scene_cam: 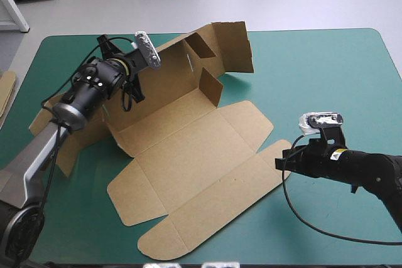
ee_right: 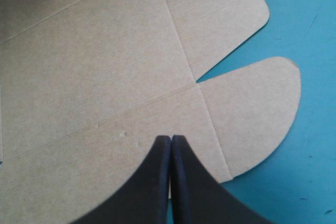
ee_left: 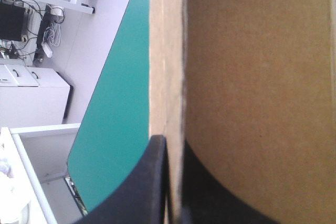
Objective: Fold the box
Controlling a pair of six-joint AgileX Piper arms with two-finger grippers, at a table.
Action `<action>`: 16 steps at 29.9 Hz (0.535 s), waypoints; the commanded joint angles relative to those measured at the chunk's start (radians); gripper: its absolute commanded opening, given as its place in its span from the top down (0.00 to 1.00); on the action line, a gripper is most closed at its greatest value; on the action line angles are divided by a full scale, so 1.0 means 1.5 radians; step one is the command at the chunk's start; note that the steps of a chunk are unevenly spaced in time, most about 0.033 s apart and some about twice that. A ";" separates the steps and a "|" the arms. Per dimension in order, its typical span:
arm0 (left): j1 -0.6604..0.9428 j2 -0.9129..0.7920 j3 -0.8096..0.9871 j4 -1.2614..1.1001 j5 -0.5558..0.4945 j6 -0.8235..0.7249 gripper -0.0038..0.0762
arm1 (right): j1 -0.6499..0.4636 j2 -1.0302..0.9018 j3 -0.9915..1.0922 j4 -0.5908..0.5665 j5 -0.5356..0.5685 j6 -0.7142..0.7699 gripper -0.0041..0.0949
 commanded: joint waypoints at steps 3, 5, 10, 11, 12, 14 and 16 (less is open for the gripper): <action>-0.061 0.012 -0.012 -0.028 -0.001 -0.011 0.96 | -0.004 -0.006 -0.022 0.013 -0.023 -0.007 0.96; -0.084 0.007 -0.006 -0.033 0.023 -0.011 0.96 | -0.004 -0.006 -0.022 0.013 -0.029 -0.006 0.96; -0.100 -0.051 0.017 -0.121 0.043 0.041 0.96 | -0.004 -0.006 -0.022 0.014 -0.032 -0.006 0.96; -0.100 -0.067 0.025 -0.125 0.043 0.051 0.96 | -0.004 -0.006 -0.022 0.014 -0.032 -0.006 0.96; -0.100 -0.078 0.035 -0.117 0.038 0.054 0.96 | -0.004 -0.005 -0.022 0.014 -0.034 -0.006 0.96; -0.097 -0.102 0.060 -0.063 0.012 0.054 0.96 | -0.004 -0.001 -0.022 0.016 -0.037 -0.006 0.96; -0.079 -0.109 0.078 -0.009 -0.024 0.048 0.96 | -0.004 0.011 -0.022 0.019 -0.037 -0.006 0.96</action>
